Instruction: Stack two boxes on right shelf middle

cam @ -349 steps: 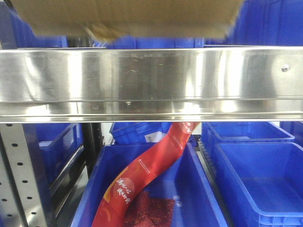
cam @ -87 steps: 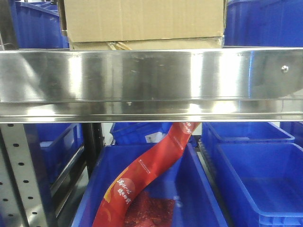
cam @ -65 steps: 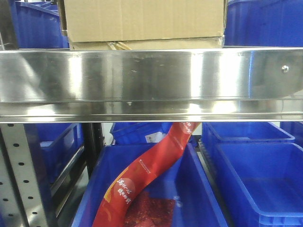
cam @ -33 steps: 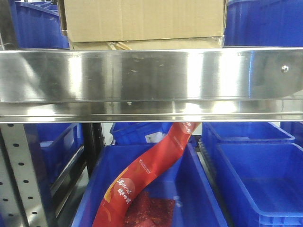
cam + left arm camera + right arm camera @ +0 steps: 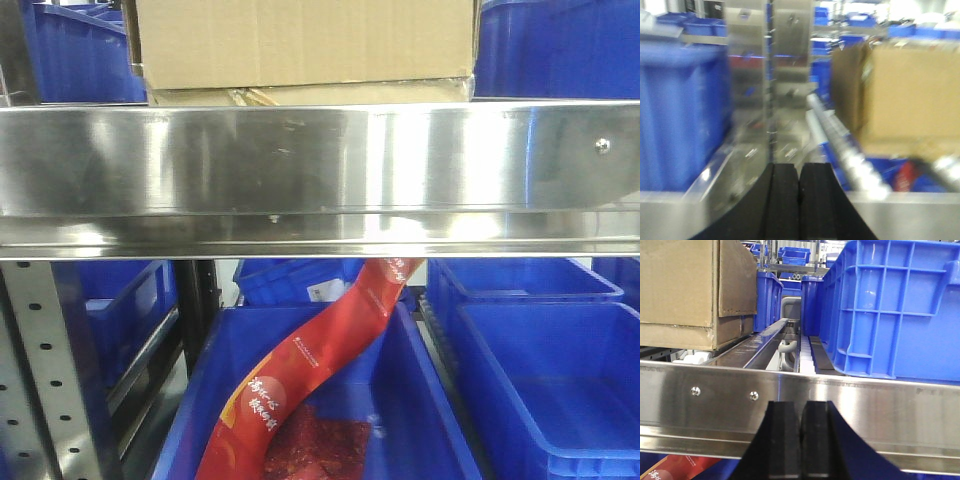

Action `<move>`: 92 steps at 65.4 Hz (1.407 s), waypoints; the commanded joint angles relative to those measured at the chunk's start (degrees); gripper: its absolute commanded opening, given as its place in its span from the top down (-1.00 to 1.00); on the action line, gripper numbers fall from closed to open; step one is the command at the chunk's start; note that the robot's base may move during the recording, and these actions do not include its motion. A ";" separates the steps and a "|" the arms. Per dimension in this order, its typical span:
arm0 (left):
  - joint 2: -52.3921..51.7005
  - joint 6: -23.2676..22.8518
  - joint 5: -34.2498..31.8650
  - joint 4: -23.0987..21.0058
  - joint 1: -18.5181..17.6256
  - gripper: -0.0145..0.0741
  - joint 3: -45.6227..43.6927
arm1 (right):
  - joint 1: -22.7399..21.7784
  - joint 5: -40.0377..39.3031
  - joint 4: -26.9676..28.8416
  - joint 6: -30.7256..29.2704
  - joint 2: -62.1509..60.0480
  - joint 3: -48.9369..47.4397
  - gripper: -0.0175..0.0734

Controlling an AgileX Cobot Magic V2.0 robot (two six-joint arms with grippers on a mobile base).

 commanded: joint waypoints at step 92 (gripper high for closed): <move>-13.08 1.64 -5.11 -3.65 -1.71 0.88 13.12 | -0.23 -0.45 0.04 0.04 -0.19 0.08 0.97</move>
